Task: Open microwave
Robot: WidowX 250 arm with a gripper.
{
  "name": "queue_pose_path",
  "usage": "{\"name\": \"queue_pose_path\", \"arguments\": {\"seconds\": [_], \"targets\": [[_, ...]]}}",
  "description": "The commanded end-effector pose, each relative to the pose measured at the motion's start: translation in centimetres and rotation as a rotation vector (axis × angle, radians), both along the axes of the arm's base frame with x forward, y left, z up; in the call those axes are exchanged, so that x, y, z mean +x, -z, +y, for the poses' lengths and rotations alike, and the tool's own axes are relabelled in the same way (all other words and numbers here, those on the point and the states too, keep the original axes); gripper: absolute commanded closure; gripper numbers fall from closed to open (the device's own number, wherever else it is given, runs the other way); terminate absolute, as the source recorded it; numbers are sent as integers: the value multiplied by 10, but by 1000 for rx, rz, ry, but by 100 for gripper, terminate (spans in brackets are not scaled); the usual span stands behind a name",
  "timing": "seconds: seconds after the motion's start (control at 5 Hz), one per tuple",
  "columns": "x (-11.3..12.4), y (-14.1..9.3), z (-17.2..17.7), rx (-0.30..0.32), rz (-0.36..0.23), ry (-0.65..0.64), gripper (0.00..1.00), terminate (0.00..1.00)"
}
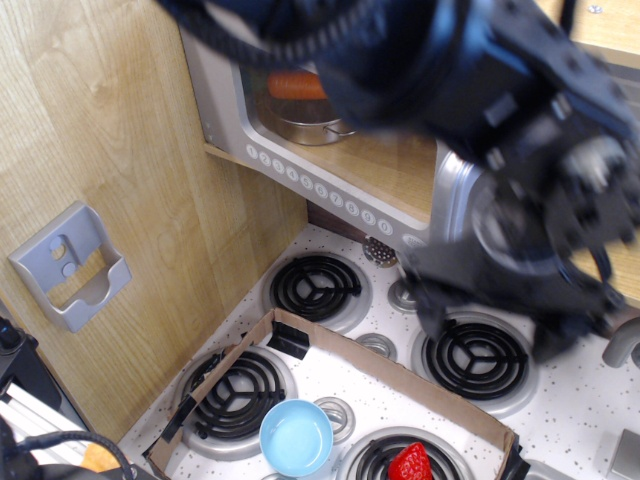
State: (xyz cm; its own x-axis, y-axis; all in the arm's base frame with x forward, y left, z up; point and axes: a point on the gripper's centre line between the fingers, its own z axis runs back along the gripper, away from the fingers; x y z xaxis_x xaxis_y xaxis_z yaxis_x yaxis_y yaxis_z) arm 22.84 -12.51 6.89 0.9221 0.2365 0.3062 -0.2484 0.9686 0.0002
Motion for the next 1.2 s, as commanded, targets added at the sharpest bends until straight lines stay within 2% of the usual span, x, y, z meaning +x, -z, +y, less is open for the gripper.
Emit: {"name": "queue_pose_path", "arguments": {"seconds": [0.0,0.2,0.4,0.8,1.0], "targets": [[3,5,-62,-22,-39,68,0,0],[26,-1,-74,3,-67,230,0,0],[44,3,-69,38,-89,346,0,0],[70,-8,-50,98,-85,463,0,0],[86,-14,-45,84,-64,533,0,0]]}}
